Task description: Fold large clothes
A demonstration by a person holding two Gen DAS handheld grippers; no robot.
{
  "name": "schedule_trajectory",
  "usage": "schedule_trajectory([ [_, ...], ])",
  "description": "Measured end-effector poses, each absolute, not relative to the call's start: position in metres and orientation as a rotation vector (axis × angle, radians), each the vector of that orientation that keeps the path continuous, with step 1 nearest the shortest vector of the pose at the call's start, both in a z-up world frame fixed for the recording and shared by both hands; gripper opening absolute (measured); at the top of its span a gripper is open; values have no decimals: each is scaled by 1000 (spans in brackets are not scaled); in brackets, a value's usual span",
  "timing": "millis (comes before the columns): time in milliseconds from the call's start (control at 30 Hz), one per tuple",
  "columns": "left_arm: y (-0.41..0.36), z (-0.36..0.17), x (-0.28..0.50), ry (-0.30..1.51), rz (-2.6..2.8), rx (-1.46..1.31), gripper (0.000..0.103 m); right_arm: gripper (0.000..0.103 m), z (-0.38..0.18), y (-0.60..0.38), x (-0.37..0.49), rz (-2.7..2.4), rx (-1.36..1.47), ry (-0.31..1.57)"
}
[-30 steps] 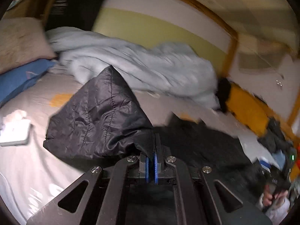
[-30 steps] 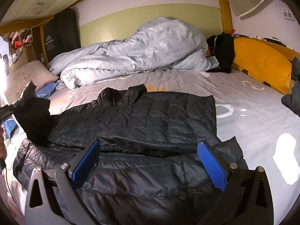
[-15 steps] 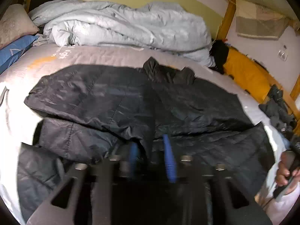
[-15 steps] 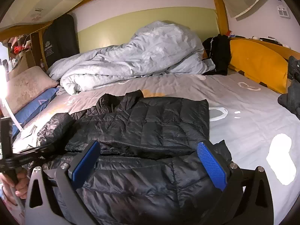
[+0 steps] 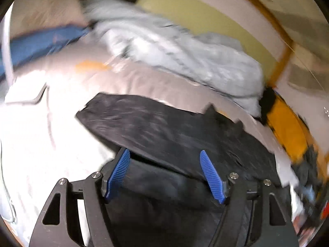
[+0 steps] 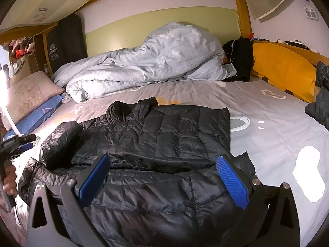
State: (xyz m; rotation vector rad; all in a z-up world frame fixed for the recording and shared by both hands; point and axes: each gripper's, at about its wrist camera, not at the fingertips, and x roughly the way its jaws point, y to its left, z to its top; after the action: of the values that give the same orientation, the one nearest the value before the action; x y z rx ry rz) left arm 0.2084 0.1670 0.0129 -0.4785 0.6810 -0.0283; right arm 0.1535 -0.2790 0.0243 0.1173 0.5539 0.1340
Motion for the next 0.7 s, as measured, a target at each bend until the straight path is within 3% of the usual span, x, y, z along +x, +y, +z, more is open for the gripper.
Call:
schedule_trajectory([
  [233,224,-30,244,787,-73,-712,67,103,20,-281,158,129,121,568],
  [300,228,-37,247,804,-74,-752,60,103,19,-282,159,126,126,570],
  [400,225,-37,251,783,-89,-725,25,103,18,-282,161,128,127,577],
  [433,222,-35,252,774,-106,-701,7,103,18,-283,161,128,125,578],
  [467,219,-30,250,749,-111,-680,1,103,18,-282,161,128,122,578],
  [700,164,44,215,520,-170,-443,1,103,28,-284,157,104,102,546],
])
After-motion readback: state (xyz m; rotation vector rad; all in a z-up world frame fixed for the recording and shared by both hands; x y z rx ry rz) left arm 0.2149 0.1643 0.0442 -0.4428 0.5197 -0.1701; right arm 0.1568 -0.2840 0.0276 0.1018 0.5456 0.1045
